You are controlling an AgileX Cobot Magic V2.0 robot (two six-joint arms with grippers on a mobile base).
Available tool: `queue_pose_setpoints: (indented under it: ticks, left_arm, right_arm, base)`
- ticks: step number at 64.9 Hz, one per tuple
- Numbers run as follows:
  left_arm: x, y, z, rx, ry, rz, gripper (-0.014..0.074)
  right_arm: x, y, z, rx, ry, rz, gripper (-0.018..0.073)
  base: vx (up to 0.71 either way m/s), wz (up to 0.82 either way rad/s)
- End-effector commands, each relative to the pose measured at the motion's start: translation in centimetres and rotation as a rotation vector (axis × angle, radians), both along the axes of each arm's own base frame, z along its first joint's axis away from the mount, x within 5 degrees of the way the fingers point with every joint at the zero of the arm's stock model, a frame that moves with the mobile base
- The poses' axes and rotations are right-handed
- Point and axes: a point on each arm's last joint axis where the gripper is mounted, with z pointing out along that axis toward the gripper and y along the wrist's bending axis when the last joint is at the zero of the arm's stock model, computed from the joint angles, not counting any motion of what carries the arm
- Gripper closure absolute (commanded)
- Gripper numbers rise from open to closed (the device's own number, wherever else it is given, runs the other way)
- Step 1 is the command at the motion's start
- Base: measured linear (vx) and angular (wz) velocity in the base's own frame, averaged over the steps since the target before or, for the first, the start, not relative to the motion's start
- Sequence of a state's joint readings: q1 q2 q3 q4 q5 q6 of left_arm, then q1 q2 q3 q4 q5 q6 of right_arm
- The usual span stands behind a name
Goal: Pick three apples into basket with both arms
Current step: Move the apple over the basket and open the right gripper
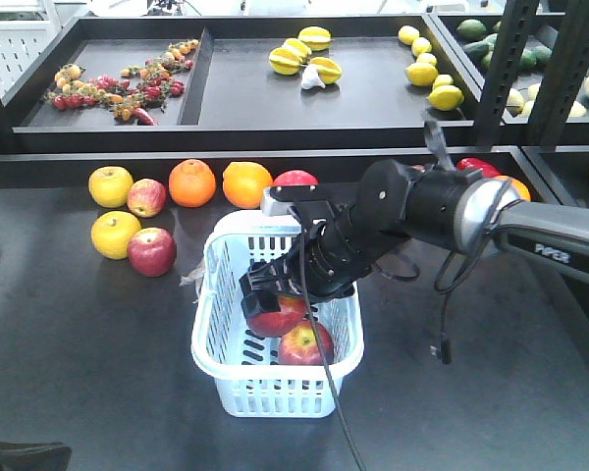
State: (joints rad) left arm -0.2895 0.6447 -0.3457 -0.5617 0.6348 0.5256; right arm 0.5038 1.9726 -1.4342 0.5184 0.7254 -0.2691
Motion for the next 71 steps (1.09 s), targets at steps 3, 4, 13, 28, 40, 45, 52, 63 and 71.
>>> queue_pose_setpoints:
  ticks: [3,4,13,28,40,45,52,63,71]
  left_arm:
    - [0.4,-0.1,1.1,-0.05,-0.051,0.034,0.0603]
    - [0.4,-0.1,1.1,-0.05,-0.051,0.034,0.0603]
    - [0.4,-0.1,1.1,-0.05,-0.051,0.034,0.0603]
    - [0.4,-0.1,1.1,-0.05,-0.051,0.034,0.0603]
    - [0.4,-0.1,1.1,-0.05,-0.051,0.034,0.0603]
    - [0.4,-0.1,1.1,-0.05,-0.051,0.034,0.0603]
    - [0.4,-0.1,1.1,-0.05,-0.051,0.034,0.0603]
    - [0.4,-0.1,1.1,-0.05,-0.051,0.034,0.0603]
    - [0.4,-0.1,1.1,-0.05,-0.051,0.034,0.0603]
  right_arm:
    - [0.6,0.1,2.4,0.064,-0.104,-0.021,0.043]
    - [0.7,0.1,2.4,0.063,-0.105,-0.022,0.0414]
    - [0.9,0.2,2.1,0.065,-0.118,-0.034,0.0237]
    - [1.1,0.2,2.2,0.067,-0.135,-0.042,-0.003]
    - [1.1,0.2,2.2,0.069,-0.131,-0.047,-0.0078]
    - [1.1,0.2,2.2,0.069,-0.13,-0.047,-0.0073]
    - [1.0,0.2,2.1,0.068,-0.124,-0.045,-0.0067]
    - [0.4,0.1,2.3,0.059,-0.074,-0.019,-0.0024]
    - [-0.3,-0.1,3.2,0.056,-0.052,0.016,0.0052]
  base:
    - [0.0,0.0]
    - [0.0,0.0]
    - [0.0,0.0]
    - [0.0,0.0]
    - [0.0,0.0]
    - [0.0,0.0]
    - [0.0,0.0]
    - [0.0,0.0]
    - [0.0,0.0]
